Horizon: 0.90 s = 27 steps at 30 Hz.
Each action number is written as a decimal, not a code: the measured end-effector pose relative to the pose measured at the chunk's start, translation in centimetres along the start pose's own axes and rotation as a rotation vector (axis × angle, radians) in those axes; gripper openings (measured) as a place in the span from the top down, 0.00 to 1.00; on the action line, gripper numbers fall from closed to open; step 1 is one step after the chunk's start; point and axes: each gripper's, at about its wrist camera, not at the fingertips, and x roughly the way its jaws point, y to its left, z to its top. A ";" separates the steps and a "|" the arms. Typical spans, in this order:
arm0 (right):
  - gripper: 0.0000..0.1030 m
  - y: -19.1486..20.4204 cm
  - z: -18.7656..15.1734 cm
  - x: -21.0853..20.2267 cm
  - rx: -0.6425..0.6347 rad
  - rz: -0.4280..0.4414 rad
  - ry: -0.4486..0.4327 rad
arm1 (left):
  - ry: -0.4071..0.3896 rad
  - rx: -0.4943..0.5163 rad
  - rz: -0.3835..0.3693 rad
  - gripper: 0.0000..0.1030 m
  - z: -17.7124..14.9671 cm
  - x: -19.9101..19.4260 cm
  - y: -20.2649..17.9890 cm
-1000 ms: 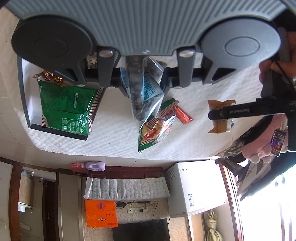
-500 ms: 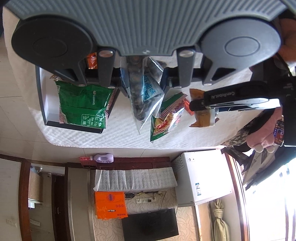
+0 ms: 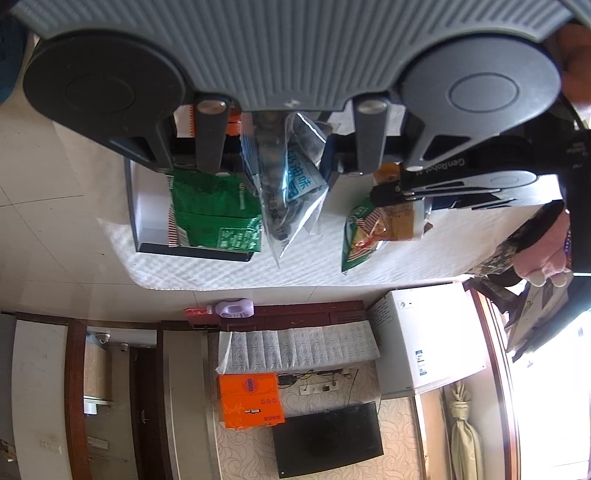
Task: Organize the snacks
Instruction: 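Carry the peanut packet with the left tool while the right tool carries the candy bag over the box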
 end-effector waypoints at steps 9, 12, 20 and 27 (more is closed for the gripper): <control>0.63 -1.7 -0.1 -1.1 0.033 -0.027 -0.027 | 0.009 0.033 -0.063 0.53 -0.5 1.2 -3.4; 0.63 -2.1 -0.1 -1.4 0.043 -0.030 -0.036 | 0.011 0.046 -0.080 0.53 -0.8 1.4 -4.4; 0.63 -2.4 -0.1 -1.6 0.052 -0.031 -0.044 | 0.023 0.070 -0.118 0.53 -1.2 2.0 -6.2; 0.63 -2.9 -0.1 -1.8 0.063 -0.055 -0.048 | 0.034 0.089 -0.143 0.53 -1.7 2.6 -7.6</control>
